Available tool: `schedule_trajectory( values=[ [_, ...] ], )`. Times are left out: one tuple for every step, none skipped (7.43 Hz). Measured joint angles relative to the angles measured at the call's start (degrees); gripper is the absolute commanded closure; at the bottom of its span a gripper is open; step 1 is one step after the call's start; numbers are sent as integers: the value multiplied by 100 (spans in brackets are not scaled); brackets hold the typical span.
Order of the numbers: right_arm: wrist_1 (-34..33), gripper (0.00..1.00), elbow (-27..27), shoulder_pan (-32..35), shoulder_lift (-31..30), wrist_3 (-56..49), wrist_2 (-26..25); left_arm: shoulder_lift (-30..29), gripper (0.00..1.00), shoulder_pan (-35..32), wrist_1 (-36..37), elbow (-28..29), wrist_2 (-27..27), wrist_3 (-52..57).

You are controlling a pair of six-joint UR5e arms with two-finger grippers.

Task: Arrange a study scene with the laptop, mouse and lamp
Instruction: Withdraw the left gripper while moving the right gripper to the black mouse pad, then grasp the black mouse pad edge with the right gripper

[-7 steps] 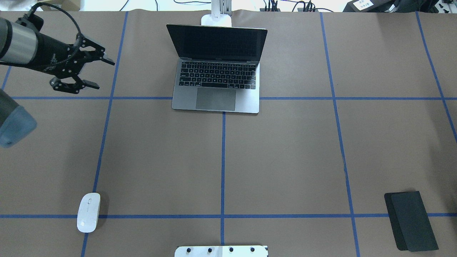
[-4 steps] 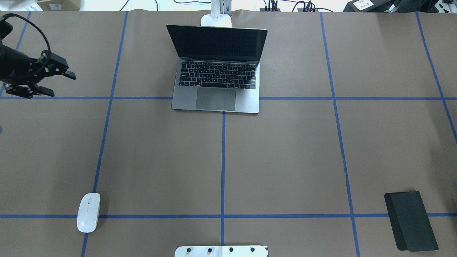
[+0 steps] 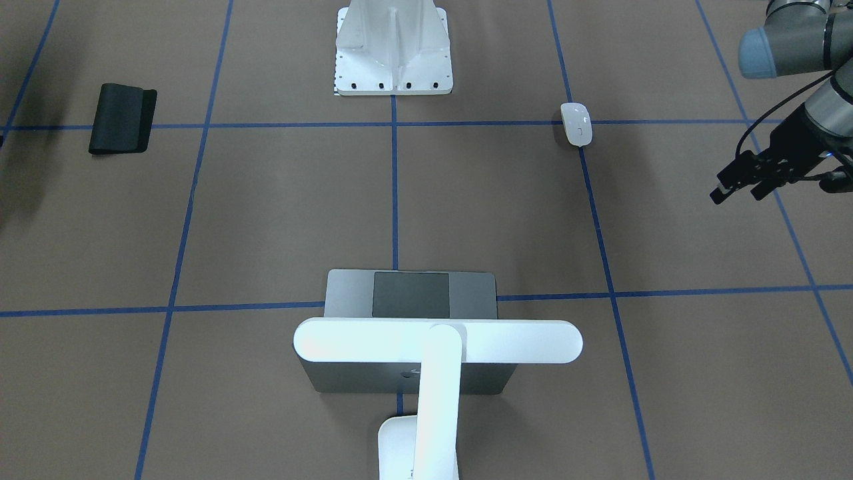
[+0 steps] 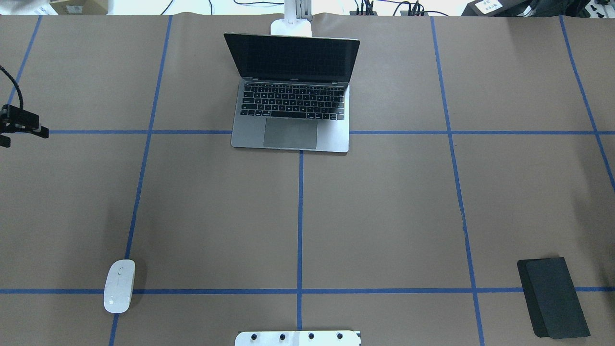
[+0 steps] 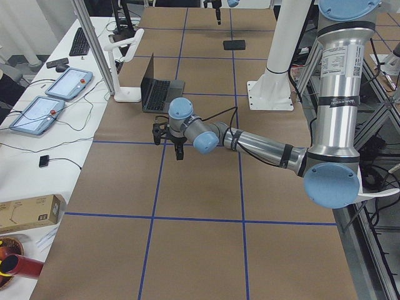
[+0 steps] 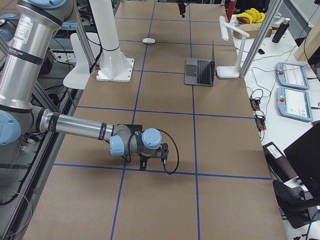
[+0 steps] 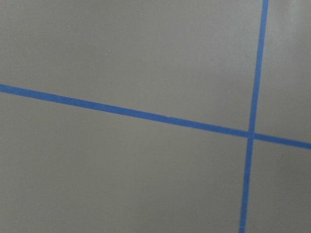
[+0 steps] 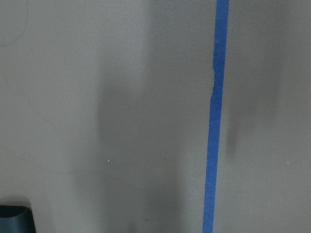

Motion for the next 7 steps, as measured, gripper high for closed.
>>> schedule_trajectory(
  values=[
    [0, 0, -2, -56, -5, 40, 221, 167, 4, -78, -8, -3, -83, 399],
    [9, 0, -4, -184, -3, 92, 416, 300, 3, -117, -36, -42, -143, 587],
    [28, 0, -3, -377, 2, 134, 595, 395, 3, -132, -66, -98, -169, 661],
    [45, 0, -2, -602, 5, 158, 748, 466, 3, -136, -124, -132, -179, 688],
    [57, 0, -1, -880, 8, 182, 828, 535, 3, -141, -210, -142, -182, 706],
    [68, 0, 13, -1156, 8, 244, 864, 589, 3, -145, -285, -144, -183, 727],
    [99, 0, 33, -1420, 15, 337, 875, 633, 3, -147, -338, -148, -183, 737]
  ],
)
